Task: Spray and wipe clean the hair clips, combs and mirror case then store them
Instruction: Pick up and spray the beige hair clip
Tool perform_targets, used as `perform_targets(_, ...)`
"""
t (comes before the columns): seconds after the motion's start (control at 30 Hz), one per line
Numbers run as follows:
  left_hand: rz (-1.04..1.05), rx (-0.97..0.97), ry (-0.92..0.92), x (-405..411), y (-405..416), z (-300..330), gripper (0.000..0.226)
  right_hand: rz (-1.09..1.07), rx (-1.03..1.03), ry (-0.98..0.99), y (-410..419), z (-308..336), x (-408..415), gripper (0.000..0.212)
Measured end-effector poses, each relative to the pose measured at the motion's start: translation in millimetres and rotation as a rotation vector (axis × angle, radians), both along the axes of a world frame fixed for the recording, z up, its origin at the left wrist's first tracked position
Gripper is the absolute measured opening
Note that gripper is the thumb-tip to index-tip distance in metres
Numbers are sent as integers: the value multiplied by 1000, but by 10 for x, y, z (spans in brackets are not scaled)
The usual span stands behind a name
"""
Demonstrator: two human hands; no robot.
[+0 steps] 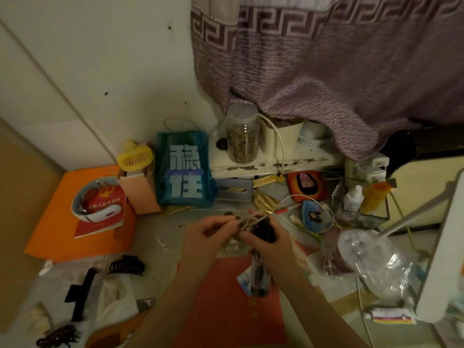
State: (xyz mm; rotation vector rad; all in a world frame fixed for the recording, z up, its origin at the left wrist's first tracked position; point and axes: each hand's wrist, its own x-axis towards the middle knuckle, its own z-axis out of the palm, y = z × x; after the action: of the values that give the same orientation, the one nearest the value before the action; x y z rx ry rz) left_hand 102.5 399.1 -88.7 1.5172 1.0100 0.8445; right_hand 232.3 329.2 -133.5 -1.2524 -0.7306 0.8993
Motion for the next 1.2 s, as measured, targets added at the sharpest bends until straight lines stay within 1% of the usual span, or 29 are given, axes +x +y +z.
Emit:
perform_targets(0.07,48,85,-31,-48,43,88,19,-6,23,34,10,100,38,22)
perform_targets(0.13,95,115,-13,-118,87,148,24,-8,14,67,23,190,80,12)
perform_targets(0.2,82,74,34,-181,125,180,36,-17,17,104,42,292,120,14)
perform_targets(0.27,16,7,69,-204,151,228,54,-26,8,152,75,420,153,24)
perform_targets(0.3,-20,-12,75,-197,159,271,59,-20,7,180,100,489,166,27)
perform_targets(0.37,-65,-17,49,-157,182,375,56,-1,27,223,168,638,187,30)
perform_targets(0.5,-123,-7,-47,-89,295,637,33,47,84,290,319,967,216,33)
perform_targets(0.57,-164,10,-99,-66,349,793,26,71,114,294,387,1135,223,33)
perform_targets(0.63,-144,30,-163,-44,428,924,28,84,155,293,450,1309,235,30)
perform_targets(0.73,-131,81,-208,-19,556,1115,33,129,225,287,524,1562,264,27)
perform_targets(0.8,-141,89,-240,-20,628,1230,35,152,261,261,556,1709,294,30)
perform_targets(0.93,-188,163,-255,-31,713,1455,38,174,305,233,614,1931,345,38)
perform_targets(1.1,-224,268,-244,-26,773,1742,43,203,358,216,658,2149,390,29)
perform_targets(1.2,-255,279,-264,-24,780,1902,40,177,367,183,675,2260,410,36)
